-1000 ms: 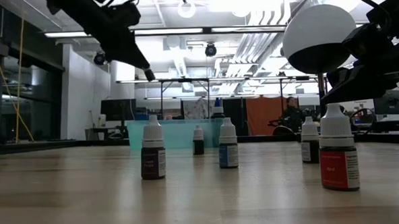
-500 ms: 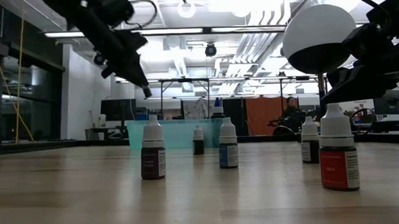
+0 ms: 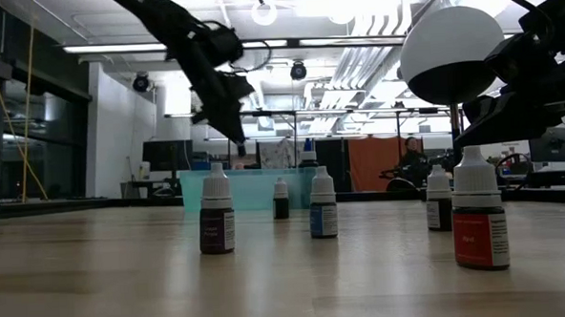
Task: Pick & Place food coloring
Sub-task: Put the small black food coloring bottle into the blue transparent bin
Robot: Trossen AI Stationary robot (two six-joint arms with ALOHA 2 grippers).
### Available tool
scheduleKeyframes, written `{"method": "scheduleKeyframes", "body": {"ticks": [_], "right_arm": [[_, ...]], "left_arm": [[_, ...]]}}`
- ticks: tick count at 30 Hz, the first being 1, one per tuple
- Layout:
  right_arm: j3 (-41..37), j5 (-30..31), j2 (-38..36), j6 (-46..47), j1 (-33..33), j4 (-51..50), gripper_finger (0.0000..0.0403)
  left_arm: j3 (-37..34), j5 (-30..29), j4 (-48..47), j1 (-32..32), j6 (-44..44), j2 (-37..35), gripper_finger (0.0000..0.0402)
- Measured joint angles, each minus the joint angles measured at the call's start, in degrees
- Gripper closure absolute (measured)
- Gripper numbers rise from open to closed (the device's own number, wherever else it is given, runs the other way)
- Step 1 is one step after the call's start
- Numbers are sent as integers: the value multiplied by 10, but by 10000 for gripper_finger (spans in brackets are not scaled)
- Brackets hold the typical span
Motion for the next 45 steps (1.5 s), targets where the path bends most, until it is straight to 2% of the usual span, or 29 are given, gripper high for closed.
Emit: {"method": "scheduleKeyframes", "body": {"ticks": [10,16,28,45], "right_arm": [[0,0,0,0,0,0,402],[0,0,0,0,0,-1,402],[0,0,0,0,0,0,402],[0,0,0,0,0,0,402]], "left_arm": [[105,9,-48,-25,130,113,356],[111,8,-33,-44,162,152,354],[111,-6,16,-62,131,201,353],[111,-21,42,-62,81,203,353]]}}
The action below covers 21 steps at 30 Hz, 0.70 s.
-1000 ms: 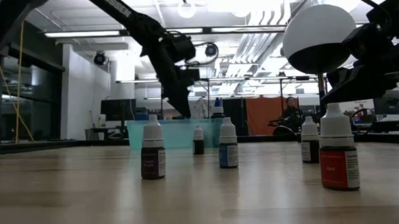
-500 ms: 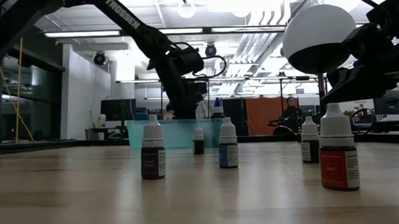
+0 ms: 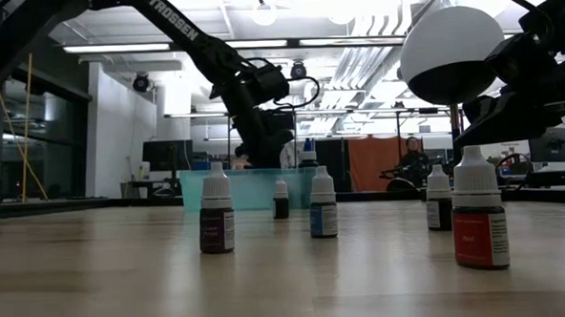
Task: Pick & Place food coloring
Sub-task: Put the small black food coloring bottle into the blue transparent bin
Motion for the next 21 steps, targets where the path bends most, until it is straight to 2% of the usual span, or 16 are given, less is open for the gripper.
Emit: {"method": "scheduleKeyframes", "body": {"ticks": [17,21], "right_arm": [[0,0,0,0,0,0,402],[0,0,0,0,0,0,402]], "left_arm": [[0,4,-13,-7,-10,14,352],[0,6,-13,-8,-10,14,332]]}}
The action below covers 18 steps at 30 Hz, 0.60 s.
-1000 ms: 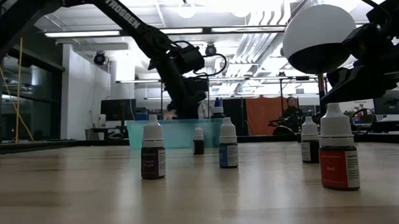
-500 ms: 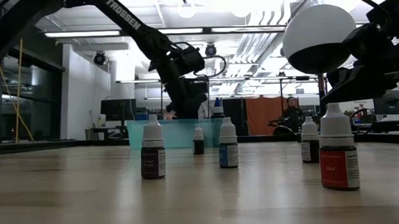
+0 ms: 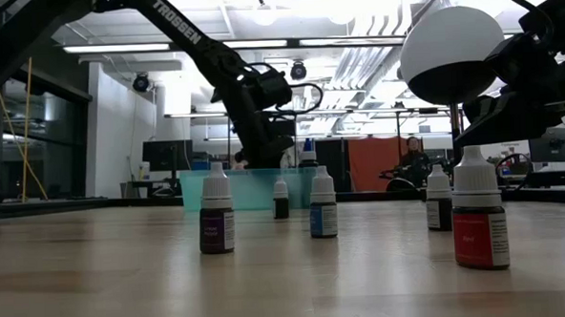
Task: Pick & Place food coloring
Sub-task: Put the small black food coloring bottle into the blue transparent bin, then put the small green food coloring bottle into the blue transparent bin
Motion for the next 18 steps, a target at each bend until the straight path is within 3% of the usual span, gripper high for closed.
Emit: {"method": "scheduleKeyframes", "body": {"ticks": [10,18], "right_arm": [[0,0,0,0,0,0,402],[0,0,0,0,0,0,402]], "left_arm": [[9,10,-21,0,4,-6,189],[107,10,-107,10,11,-22,165]]}}
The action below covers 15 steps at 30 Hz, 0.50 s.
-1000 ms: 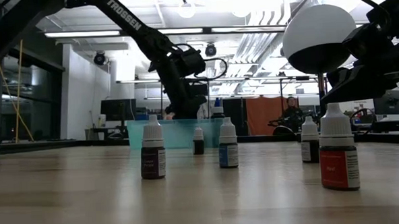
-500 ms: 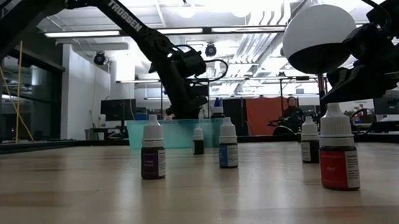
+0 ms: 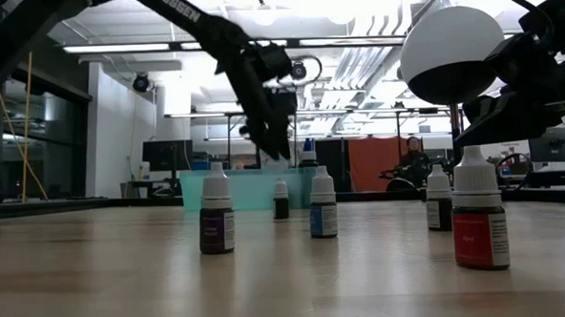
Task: Pick & Place food coloring
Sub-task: Put the small green food coloring bottle into the blue transparent bin
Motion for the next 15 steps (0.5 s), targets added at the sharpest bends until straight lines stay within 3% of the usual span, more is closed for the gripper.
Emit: {"method": "scheduleKeyframes", "body": {"ticks": [6,15], "right_arm": [[0,0,0,0,0,0,402],[0,0,0,0,0,0,402]], "left_arm": [[91,7,-128,7,-1,-51,165],[239,79,-282,-23,45,-92,165]]}}
